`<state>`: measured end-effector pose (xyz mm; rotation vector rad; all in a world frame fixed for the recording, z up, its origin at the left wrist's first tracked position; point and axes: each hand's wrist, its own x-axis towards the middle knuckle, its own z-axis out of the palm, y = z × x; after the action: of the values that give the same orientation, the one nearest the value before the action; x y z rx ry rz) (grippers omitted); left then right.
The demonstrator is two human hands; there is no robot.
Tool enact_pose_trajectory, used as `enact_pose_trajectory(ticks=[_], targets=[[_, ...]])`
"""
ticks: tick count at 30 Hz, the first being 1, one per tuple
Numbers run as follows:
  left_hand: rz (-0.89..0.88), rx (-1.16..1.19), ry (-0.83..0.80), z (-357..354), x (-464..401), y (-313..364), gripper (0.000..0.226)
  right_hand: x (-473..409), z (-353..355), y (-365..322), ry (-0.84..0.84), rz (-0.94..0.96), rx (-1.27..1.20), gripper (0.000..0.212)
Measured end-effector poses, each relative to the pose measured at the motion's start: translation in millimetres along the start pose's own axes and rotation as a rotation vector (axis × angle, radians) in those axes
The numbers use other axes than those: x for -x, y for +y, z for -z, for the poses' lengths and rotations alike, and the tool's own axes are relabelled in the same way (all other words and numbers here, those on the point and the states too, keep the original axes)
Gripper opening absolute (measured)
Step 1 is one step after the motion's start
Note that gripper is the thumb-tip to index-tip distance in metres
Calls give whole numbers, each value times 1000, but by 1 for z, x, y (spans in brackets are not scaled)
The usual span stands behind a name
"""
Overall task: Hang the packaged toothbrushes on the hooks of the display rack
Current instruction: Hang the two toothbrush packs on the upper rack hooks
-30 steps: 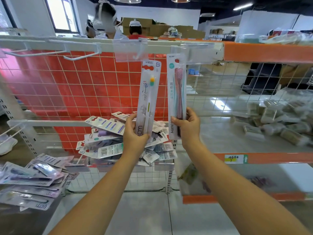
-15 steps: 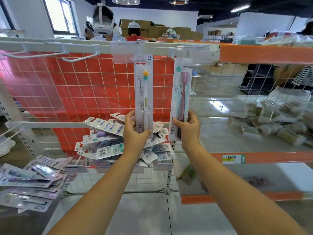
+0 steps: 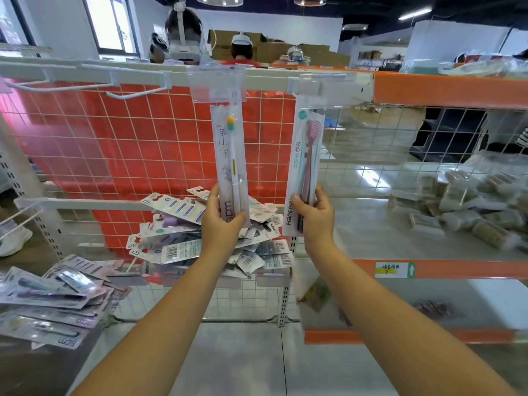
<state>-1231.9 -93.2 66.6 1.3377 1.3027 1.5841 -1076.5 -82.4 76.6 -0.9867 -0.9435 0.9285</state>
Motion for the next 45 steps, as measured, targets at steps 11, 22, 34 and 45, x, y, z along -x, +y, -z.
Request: enact_pose_trajectory(ticks=[11,22,34,45], targets=[[-51,-410,-52,-4,-16,-11,81,-28,4,5,-31,53,311,65],[-30,-361,-141,-7,-72,-19,78,-92,-7,12,-4,-21,253,62],[-3,-293,-222,-7,-154,-35,72,-153,-29,35,57,-42,163,56],[23,-447,-230,-29,-185,-45,73,-183,-29,47,84,19,271,64]])
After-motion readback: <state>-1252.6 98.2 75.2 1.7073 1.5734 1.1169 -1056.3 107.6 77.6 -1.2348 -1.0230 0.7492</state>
